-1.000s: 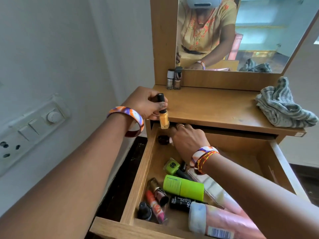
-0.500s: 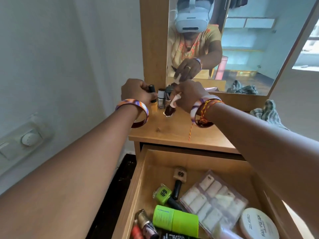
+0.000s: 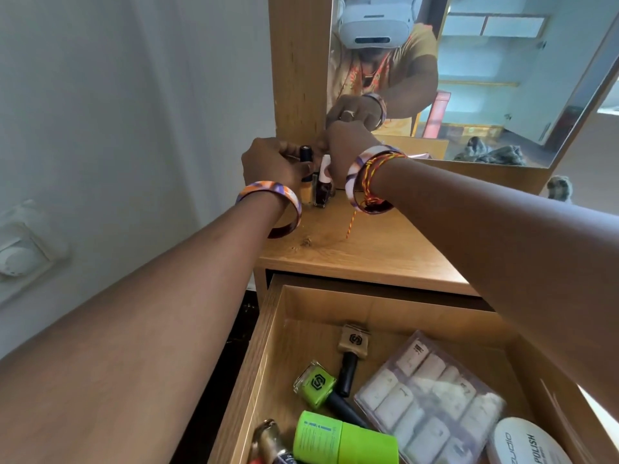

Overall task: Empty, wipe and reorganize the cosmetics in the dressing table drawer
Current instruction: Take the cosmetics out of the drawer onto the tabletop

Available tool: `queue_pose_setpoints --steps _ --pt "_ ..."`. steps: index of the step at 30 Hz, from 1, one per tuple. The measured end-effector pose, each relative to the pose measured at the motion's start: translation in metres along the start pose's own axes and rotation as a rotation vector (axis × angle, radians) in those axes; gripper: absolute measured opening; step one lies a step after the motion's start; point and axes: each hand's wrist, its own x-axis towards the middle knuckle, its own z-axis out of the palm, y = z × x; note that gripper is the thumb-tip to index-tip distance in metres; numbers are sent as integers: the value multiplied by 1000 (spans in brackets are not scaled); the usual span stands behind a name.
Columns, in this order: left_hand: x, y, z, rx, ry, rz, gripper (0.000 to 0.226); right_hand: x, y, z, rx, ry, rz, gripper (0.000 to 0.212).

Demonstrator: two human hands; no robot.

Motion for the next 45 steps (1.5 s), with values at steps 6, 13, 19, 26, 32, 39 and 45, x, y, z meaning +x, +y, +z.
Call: queue_pose_setpoints --steps 6,13,19,26,32,39,45 --pt "0 0 1 123 14 59 36 7 5 8 45 77 -11 30" --pt "1 -1 4 194 4 61 38 6 9 8 88 131 45 37" --pt "-23 9 -7 224 128 245 27 -21 12 -9 170 153 49 35" --pt "-85 16 -38 493 -421 265 10 -110 21 1 422 -2 132 11" --pt "-134 -26 -20 915 -873 194 14 -159 29 58 104 -328 -28 21" --pt "-149 -50 -12 1182 -978 326 32 -180 42 83 -52 -429 -175 42" --pt "-157 -55 -12 1217 -889 490 35 -182 42 90 -132 -385 -206 34"
